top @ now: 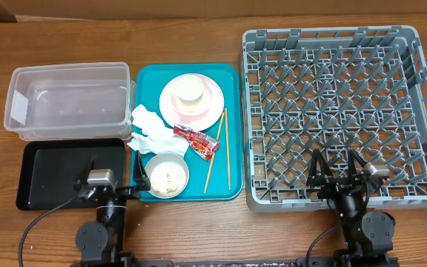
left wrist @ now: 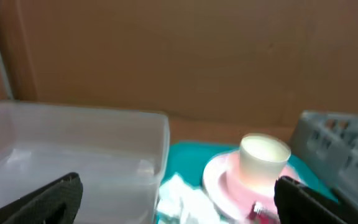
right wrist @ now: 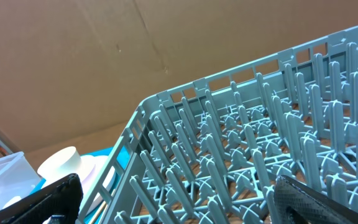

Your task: Sort waste into correct bins and load items into the dishwasher

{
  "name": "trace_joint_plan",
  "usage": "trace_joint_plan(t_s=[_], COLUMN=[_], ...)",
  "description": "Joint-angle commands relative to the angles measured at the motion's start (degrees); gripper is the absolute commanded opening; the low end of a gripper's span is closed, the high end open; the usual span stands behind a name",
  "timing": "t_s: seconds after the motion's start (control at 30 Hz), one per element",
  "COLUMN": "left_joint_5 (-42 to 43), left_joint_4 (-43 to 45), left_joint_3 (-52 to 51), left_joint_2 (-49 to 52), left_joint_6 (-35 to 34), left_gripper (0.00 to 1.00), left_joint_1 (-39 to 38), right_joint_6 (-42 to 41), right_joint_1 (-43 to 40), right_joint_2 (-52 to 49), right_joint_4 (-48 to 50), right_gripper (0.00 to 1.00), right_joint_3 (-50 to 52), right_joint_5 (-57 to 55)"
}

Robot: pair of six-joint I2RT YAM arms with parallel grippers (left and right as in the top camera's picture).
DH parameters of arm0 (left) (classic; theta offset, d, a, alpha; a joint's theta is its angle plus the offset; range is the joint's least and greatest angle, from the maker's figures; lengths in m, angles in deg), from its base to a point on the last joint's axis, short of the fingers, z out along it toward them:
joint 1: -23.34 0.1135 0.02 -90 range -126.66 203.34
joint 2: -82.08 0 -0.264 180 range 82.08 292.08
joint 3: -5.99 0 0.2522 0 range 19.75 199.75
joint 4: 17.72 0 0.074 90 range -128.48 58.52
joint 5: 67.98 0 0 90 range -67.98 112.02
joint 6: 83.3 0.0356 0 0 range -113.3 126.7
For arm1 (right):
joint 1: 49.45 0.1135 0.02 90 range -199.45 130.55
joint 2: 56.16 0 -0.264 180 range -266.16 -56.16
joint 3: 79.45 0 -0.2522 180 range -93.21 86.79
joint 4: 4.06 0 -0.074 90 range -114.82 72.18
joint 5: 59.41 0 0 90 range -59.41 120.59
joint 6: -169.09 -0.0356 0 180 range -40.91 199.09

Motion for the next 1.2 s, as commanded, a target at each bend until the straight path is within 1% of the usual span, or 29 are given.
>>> trace_joint_plan(t_s=[0.0, 0.07, 0.13, 0.23, 0.3, 0.33, 0.43, 0.53, 0.57, 0.63, 0.73, 0.77, 0.8, 0.87, 0.93, 0.97, 1.0, 1.03, 1.1, 1.17], left_joint_5=[9.8, 13.3, 14.3, 14.3, 14.7, 15.1, 17.1, 19.7, 21.7, 24.7, 30.2, 33.1, 35.6, 45.5, 53.2, 53.8, 53.8, 53.8, 52.3, 47.7], left_joint_4=[5.1, 3.8, 0.3, -8.9, -16.0, -18.1, -25.6, -36.9, -42.3, -51.1, -63.5, -66.3, -67.5, -68.0, -68.3, -68.1, -68.5, -69.4, -72.0, -73.4], left_joint_3=[1.2, 4.2, 7.6, 15.0, 21.9, 24.7, 36.1, 50.6, 56.7, 65.5, 76.7, 79.3, 80.7, 82.6, 82.6, 82.6, 82.5, 82.5, 82.5, 82.4], left_joint_2=[-0.7, -0.7, -0.5, 1.3, 4.7, 6.4, 15.1, 27.7, 33.3, 41.8, 54.3, 58.1, 60.5, 66.8, 73.0, 75.1, 79.9, 81.8, 85.7, 88.4], left_joint_6=[0.7, -3.4, -6.7, -7.2, -6.1, -5.3, -2.6, -1.5, -1.3, -1.3, -1.4, -2.2, -3.5, -9.7, -13.9, -13.9, -14.9, -15.1, -15.0, -14.9], left_gripper=[1.0, 1.0, 1.0, 1.0, 1.0, 1.0, 1.0, 1.0, 1.0, 1.0, 1.0, 1.0, 1.0, 1.0, 1.0, 1.0, 0.73, 0.62, 0.47, 0.34], left_joint_1=[-0.1, -0.1, -0.1, -0.1, -0.1, -0.1, -0.1, -0.1, -0.1, -0.1, -0.2, -0.2, -0.2, -0.2, -0.2, -0.2, -0.3, -0.6, -2.5, -5.5], right_joint_6=[0.2, 0.2, 0.2, 0.2, 0.2, 0.2, 0.2, 0.2, 0.2, 0.2, 0.2, 0.2, 0.2, 0.2, 0.2, 0.2, 0.2, 0.2, 0.2, 0.2], right_joint_1=[-0.5, -0.5, -0.5, -0.5, -0.5, -0.5, -0.5, -0.5, -0.5, -0.5, -0.5, -0.5, -0.5, -0.5, -0.5, -0.5, -0.5, -0.5, -0.5, -0.5], right_joint_2=[0.4, 0.4, 0.4, 0.4, 0.4, 0.4, 0.4, 0.4, 0.4, 0.4, 0.4, 0.4, 0.4, 0.4, 0.4, 0.4, 0.4, 0.4, 0.4, 0.4], right_joint_4=[0.3, 0.3, 0.3, 0.3, 0.3, 0.3, 0.3, 0.3, 0.3, 0.3, 0.3, 0.3, 0.3, 0.3, 0.3, 0.3, 0.3, 0.3, 0.3, 0.3], right_gripper=[1.0, 1.0, 1.0, 1.0, 1.0, 1.0, 1.0, 1.0, 1.0, 1.0, 1.0, 1.0, 1.0, 1.0, 1.0, 1.0, 1.0, 1.0, 1.0, 1.0], right_joint_3=[0.6, 0.6, 0.6, 0.6, 0.6, 0.6, 0.6, 0.6, 0.6, 0.6, 0.6, 0.6, 0.6, 0.6, 0.6, 0.6, 0.6, 0.6, 0.6, 0.6], right_joint_5=[0.3, 0.3, 0.3, 0.3, 0.3, 0.3, 0.3, 0.3, 0.3, 0.3, 0.3, 0.3, 0.3, 0.3, 0.3, 0.3, 0.3, 0.3, 0.3, 0.3])
